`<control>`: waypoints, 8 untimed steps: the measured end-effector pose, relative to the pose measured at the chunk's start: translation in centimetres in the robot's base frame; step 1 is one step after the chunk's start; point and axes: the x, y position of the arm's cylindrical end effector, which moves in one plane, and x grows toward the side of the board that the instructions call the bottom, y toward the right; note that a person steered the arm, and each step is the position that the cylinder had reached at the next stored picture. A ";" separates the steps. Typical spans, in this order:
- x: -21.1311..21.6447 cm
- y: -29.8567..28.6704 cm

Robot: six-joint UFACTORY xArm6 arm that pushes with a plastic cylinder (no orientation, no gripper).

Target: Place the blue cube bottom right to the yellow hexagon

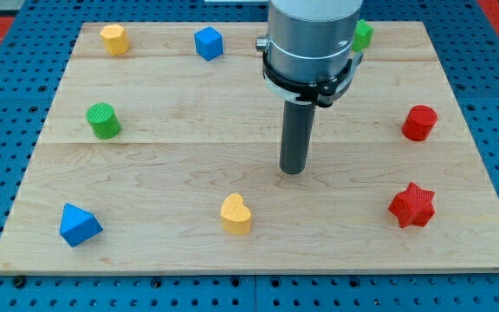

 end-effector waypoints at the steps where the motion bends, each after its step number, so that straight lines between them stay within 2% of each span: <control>1: 0.0 0.0; 3: 0.0 -0.9; 4: -2.1 -1.4; 5: -8.4 -1.4; 6: -19.2 -0.3; 7: -25.0 -0.7; 8: -27.3 -6.1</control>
